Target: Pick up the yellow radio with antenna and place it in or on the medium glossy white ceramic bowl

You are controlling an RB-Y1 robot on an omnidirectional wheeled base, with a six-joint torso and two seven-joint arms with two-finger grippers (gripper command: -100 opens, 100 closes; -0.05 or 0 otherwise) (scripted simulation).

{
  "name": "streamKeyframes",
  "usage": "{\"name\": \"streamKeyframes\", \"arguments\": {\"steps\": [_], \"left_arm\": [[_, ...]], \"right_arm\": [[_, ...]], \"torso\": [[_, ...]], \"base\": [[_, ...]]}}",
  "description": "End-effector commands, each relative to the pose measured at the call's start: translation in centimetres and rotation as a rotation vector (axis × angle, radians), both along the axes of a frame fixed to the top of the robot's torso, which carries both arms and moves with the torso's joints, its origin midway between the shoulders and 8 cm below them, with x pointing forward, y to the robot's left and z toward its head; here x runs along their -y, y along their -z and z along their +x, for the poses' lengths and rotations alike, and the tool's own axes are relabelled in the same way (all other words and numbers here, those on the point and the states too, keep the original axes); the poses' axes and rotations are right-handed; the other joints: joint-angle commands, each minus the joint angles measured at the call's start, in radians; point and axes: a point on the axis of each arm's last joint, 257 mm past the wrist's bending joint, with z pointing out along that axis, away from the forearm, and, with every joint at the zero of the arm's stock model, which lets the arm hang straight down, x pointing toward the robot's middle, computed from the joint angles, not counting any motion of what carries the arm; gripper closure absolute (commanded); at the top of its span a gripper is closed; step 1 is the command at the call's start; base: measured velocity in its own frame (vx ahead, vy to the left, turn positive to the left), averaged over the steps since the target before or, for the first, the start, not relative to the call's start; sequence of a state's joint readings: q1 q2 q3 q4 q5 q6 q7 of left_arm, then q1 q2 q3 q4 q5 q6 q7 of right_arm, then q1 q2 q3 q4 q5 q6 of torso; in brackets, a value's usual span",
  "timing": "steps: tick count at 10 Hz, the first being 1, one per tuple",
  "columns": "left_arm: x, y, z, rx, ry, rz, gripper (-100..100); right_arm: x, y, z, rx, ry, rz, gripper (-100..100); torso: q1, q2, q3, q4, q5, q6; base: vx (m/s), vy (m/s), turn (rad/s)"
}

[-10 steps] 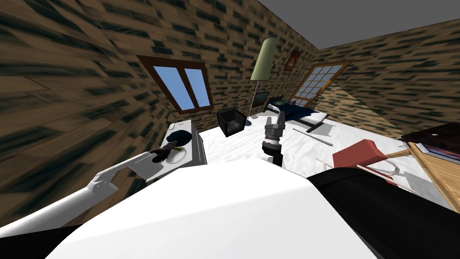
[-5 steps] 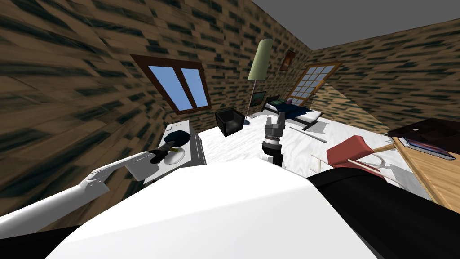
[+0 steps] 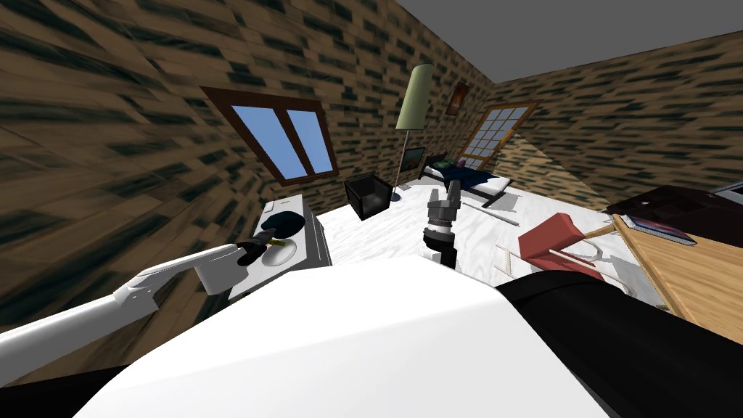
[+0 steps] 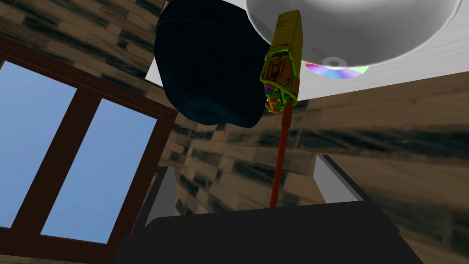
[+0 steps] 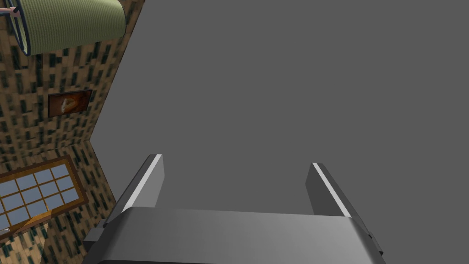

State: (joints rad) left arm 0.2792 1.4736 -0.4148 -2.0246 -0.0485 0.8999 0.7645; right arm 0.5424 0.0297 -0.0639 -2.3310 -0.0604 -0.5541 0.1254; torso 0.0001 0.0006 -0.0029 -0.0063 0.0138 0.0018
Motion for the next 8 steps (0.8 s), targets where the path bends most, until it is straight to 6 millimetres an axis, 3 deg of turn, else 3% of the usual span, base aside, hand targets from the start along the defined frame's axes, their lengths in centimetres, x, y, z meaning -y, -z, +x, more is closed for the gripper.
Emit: {"name": "streamKeyframes", "arguments": {"steps": [1, 3, 6, 8], "left_arm": [[-0.1, -0.2, 0.0, 0.019, -0.023, -0.023, -100], [-1.9, -0.2, -1.2, -0.013, -0.045, 0.016, -100], [-2.9, -1.5, -1.0, 0.027, -0.082, 0.002, -100], [-5.3, -2.5, -2.2, 0.007, -0.111, 0.054, -100]], "right_arm": [[0.0, 0.0, 0.0, 0.000, 0.000, 0.000, 0], [0.0, 0.0, 0.0, 0.000, 0.000, 0.000, 0], [0.0, 0.0, 0.0, 0.000, 0.000, 0.000, 0], [0.0, 0.0, 0.0, 0.000, 0.000, 0.000, 0]], "torso": [[0.000, 0.000, 0.000, 0.000, 0.000, 0.000], [0.000, 0.001, 0.000, 0.000, 0.000, 0.001], [0.000, 0.000, 0.000, 0.000, 0.000, 0.000], [0.000, 0.001, 0.000, 0.000, 0.000, 0.001]], "base": [[0.000, 0.000, 0.000], [-0.051, -0.008, -0.176], [-0.014, -0.007, 0.016], [-0.056, -0.015, -0.161]]}}
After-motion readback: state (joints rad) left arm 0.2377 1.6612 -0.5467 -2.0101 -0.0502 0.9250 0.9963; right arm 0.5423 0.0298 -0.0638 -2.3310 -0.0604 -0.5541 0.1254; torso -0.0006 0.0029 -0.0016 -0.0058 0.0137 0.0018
